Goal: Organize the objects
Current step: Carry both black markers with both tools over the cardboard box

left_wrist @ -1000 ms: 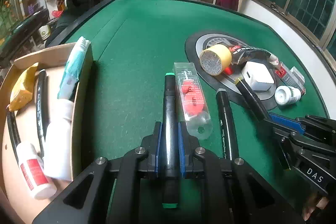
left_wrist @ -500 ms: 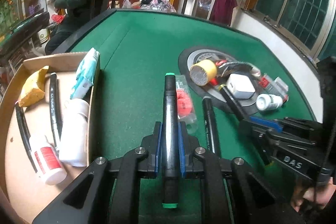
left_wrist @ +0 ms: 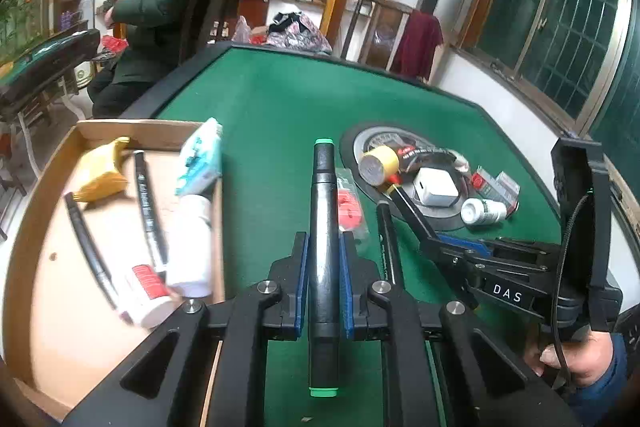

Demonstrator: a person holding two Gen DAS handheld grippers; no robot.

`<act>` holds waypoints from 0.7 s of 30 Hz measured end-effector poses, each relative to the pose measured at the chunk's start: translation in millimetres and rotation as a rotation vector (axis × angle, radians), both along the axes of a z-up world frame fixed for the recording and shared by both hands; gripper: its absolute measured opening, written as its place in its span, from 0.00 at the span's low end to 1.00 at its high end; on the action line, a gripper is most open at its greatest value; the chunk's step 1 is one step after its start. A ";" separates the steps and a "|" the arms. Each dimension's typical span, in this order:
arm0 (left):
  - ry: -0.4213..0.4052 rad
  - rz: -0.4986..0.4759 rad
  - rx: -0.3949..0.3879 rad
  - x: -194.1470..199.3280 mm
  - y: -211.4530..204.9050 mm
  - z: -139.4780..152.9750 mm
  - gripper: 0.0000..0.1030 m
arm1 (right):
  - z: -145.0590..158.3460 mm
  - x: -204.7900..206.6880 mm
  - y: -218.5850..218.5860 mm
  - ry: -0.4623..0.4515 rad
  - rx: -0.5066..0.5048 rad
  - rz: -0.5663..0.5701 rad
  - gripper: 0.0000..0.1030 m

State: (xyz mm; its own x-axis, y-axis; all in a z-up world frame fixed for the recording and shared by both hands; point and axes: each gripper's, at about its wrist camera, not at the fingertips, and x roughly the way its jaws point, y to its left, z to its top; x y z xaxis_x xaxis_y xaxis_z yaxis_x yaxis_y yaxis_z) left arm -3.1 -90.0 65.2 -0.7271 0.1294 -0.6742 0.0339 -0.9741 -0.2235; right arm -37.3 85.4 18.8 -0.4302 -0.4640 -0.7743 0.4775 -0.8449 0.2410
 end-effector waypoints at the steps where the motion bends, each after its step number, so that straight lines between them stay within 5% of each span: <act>1: 0.007 0.005 0.003 3.9 -4.3 2.2 0.11 | 0.6 0.7 -1.0 -0.006 -0.011 0.001 0.12; 10: 0.053 0.097 0.048 34.1 -55.7 11.4 0.11 | 14.6 19.4 -37.1 -0.025 -0.097 0.055 0.12; 21: 0.069 0.262 0.087 68.2 -136.7 1.6 0.11 | 34.2 46.0 -138.7 -0.013 -0.105 0.223 0.12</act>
